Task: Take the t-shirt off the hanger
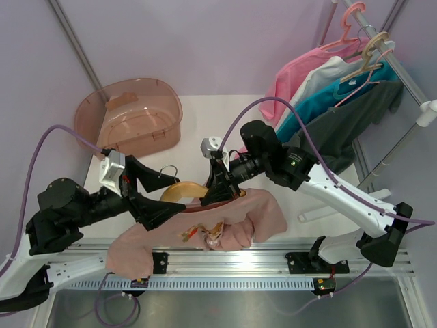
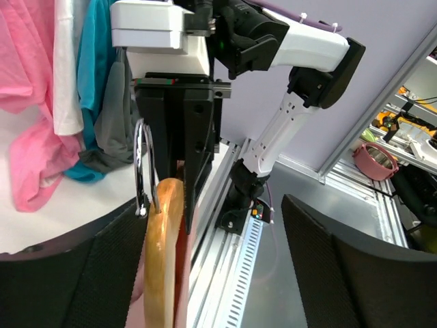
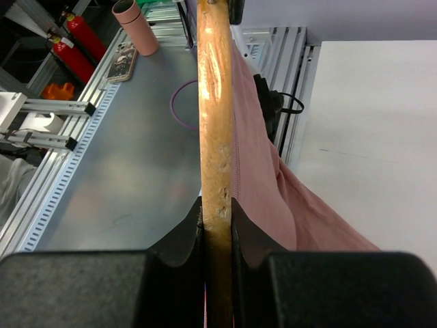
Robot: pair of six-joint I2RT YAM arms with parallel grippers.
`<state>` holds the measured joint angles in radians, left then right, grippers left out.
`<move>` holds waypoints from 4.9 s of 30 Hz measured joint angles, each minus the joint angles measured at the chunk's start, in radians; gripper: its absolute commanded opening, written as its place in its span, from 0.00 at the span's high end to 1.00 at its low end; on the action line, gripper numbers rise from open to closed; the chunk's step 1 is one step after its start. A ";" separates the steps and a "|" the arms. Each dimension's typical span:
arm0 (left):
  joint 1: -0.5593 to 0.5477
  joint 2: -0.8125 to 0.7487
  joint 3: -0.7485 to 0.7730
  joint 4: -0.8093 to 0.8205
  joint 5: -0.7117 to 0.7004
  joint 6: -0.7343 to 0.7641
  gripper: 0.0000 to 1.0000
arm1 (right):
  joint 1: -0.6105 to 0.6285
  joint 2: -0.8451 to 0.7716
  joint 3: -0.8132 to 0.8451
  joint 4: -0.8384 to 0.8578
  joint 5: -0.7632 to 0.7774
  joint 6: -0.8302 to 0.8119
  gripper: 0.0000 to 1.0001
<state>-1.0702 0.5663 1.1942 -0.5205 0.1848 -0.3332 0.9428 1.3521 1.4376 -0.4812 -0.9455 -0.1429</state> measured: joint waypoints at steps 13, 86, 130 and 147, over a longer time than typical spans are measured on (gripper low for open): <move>0.000 0.104 0.112 -0.166 -0.002 0.019 0.36 | 0.000 0.001 -0.001 -0.073 -0.002 0.008 1.00; -0.004 0.156 0.119 -0.298 -0.318 0.063 1.00 | 0.003 -0.179 -0.097 0.007 1.170 0.478 0.27; -0.002 0.125 0.057 -0.289 -0.424 0.059 1.00 | 0.005 -0.132 -0.188 0.088 1.257 0.500 1.00; -0.001 -0.042 0.040 -0.181 -0.344 0.084 1.00 | -0.141 -0.089 -0.220 0.163 1.094 0.521 1.00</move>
<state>-1.0714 0.5247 1.2339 -0.7017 -0.1593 -0.2497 0.8017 1.2629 1.2171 -0.3180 0.1486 0.3779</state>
